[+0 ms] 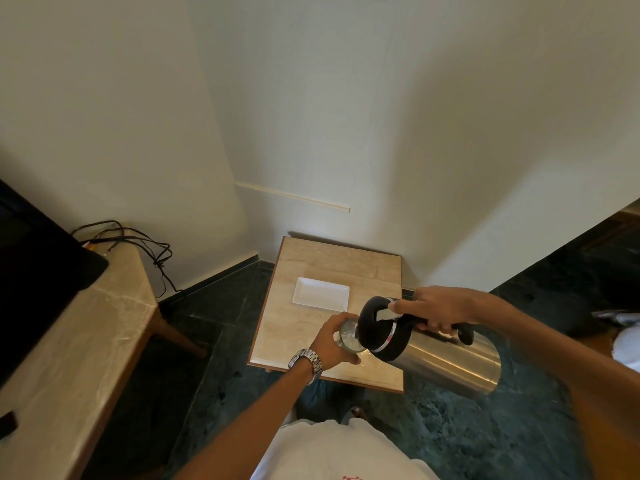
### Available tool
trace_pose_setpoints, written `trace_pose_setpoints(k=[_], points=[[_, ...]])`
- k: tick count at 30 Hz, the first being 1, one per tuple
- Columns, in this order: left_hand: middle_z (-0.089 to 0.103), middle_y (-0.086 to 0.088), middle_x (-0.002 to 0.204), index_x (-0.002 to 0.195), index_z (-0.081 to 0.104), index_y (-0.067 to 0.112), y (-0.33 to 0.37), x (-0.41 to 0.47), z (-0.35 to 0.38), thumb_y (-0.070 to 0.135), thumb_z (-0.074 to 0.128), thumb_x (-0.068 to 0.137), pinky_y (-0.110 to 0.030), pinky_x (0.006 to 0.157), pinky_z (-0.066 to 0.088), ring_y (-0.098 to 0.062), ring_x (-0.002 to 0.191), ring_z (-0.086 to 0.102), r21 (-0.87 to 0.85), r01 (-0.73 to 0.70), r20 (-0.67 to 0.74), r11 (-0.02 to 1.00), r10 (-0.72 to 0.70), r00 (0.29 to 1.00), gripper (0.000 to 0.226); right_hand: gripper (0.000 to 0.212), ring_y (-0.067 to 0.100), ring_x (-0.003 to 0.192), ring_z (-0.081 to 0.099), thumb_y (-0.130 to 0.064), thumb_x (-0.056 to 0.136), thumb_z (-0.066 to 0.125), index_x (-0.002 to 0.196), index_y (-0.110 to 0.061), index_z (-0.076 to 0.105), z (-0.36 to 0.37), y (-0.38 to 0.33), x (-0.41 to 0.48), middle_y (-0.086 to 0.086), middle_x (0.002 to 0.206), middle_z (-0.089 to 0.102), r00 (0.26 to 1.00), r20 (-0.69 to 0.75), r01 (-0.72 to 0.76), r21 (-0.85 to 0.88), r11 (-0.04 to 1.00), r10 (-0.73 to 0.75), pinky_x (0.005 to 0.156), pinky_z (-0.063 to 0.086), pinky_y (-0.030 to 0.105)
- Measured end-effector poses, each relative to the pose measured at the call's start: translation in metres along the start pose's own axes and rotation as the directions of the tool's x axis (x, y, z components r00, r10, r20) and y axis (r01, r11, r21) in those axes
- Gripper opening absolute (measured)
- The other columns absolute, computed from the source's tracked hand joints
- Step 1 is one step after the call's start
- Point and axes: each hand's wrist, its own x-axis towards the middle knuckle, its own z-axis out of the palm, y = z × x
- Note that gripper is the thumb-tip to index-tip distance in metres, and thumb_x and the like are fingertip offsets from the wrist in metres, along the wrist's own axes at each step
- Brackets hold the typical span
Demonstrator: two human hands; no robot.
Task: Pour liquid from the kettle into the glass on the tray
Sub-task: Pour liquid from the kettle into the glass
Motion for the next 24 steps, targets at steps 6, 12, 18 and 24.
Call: trace_pose_setpoints(k=[6, 12, 18, 24], points=[[0.058, -0.007, 0.128, 0.125, 0.057, 0.017, -0.001, -0.001, 0.004, 0.001, 0.091, 0.058, -0.054, 0.096, 0.054, -0.026, 0.117, 0.055, -0.012, -0.004, 0.007, 1.000, 0.004, 1.000, 0.076, 0.057, 0.009, 0.039, 0.040, -0.061, 0.096, 0.041, 0.072, -0.012, 0.062, 0.002, 0.002, -0.001, -0.004, 0.052, 0.049, 1.000, 0.005, -0.007, 0.028, 1.000, 0.007, 0.043, 0.038, 0.018], [0.058, -0.007, 0.128, 0.125, 0.057, 0.016, -0.002, -0.002, 0.005, 0.002, 0.090, 0.059, -0.053, 0.097, 0.053, -0.026, 0.117, 0.055, -0.019, -0.002, 0.008, 1.000, 0.002, 1.000, 0.076, 0.058, 0.009, 0.037, 0.039, -0.062, 0.094, 0.043, 0.066, -0.015, 0.061, 0.004, 0.003, 0.001, -0.005, 0.048, 0.049, 1.000, 0.013, -0.009, 0.062, 0.998, 0.008, 0.041, 0.038, 0.018], [0.057, -0.007, 0.130, 0.126, 0.056, 0.019, -0.003, -0.003, 0.006, 0.005, 0.091, 0.060, -0.052, 0.099, 0.052, -0.026, 0.117, 0.054, -0.007, 0.015, 0.018, 1.000, -0.015, 1.000, 0.075, 0.057, 0.010, 0.038, 0.039, -0.061, 0.093, 0.044, 0.072, -0.013, 0.063, 0.005, 0.003, 0.006, -0.004, 0.051, 0.050, 0.999, 0.034, -0.024, 0.083, 0.996, 0.022, 0.042, 0.038, 0.020], [0.056, -0.008, 0.130, 0.125, 0.055, 0.019, -0.005, -0.003, 0.005, 0.005, 0.090, 0.061, -0.054, 0.099, 0.052, -0.027, 0.118, 0.054, -0.014, 0.024, 0.015, 1.000, -0.024, 1.000, 0.074, 0.057, 0.008, 0.037, 0.039, -0.062, 0.093, 0.044, 0.069, -0.014, 0.063, 0.005, 0.005, 0.009, -0.007, 0.048, 0.049, 0.999, 0.022, -0.025, 0.086, 0.996, 0.023, 0.040, 0.038, 0.018]])
